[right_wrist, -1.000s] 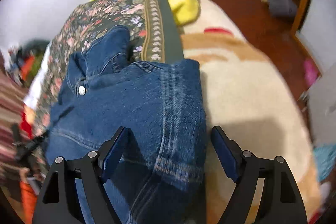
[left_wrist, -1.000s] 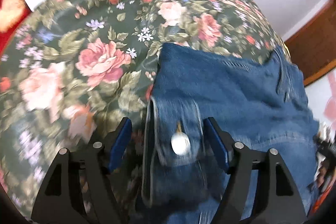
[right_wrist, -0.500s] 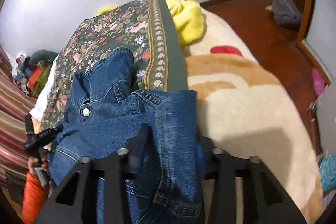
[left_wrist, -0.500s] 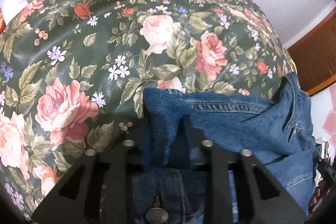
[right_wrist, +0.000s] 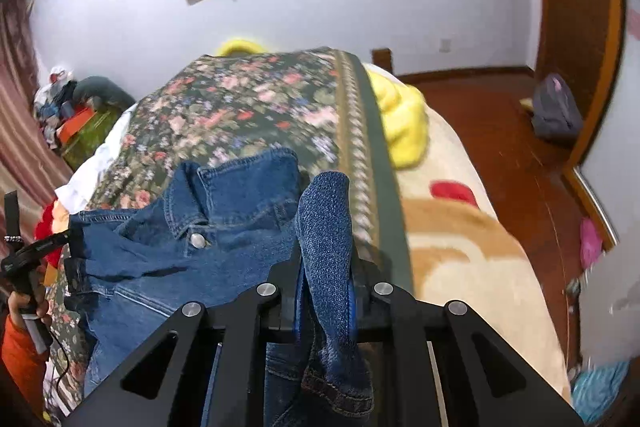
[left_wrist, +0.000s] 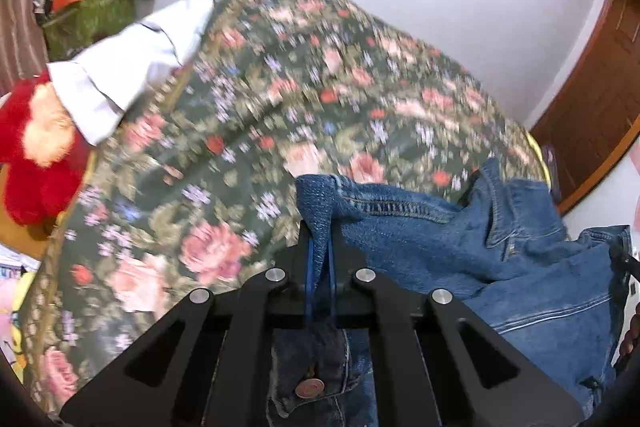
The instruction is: Fold large clothes
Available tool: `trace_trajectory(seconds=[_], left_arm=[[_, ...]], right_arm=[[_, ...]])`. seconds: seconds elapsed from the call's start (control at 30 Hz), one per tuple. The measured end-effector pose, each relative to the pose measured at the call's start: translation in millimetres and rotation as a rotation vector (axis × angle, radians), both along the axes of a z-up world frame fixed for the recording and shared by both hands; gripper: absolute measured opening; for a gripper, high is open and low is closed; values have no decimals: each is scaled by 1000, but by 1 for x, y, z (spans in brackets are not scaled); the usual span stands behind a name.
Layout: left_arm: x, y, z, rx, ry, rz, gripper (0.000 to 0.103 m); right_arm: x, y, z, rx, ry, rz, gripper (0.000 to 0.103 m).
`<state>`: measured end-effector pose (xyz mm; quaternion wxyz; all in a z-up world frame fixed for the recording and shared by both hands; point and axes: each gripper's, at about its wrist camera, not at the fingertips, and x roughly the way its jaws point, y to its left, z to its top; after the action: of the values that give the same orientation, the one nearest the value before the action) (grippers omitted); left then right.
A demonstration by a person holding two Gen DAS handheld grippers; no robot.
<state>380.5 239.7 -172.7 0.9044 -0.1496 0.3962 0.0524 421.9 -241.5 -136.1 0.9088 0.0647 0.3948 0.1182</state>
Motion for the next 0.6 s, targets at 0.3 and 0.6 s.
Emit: trace_trajectory(seconds=[0.3,0.6], left_arm=[[-3,55,-9,42,25,148,3],[20,82,-74,70,161,169,7]], right_arm=[[66,84,-1,-137,-46,125,13],[129,98,-84,-253,138,82,20]])
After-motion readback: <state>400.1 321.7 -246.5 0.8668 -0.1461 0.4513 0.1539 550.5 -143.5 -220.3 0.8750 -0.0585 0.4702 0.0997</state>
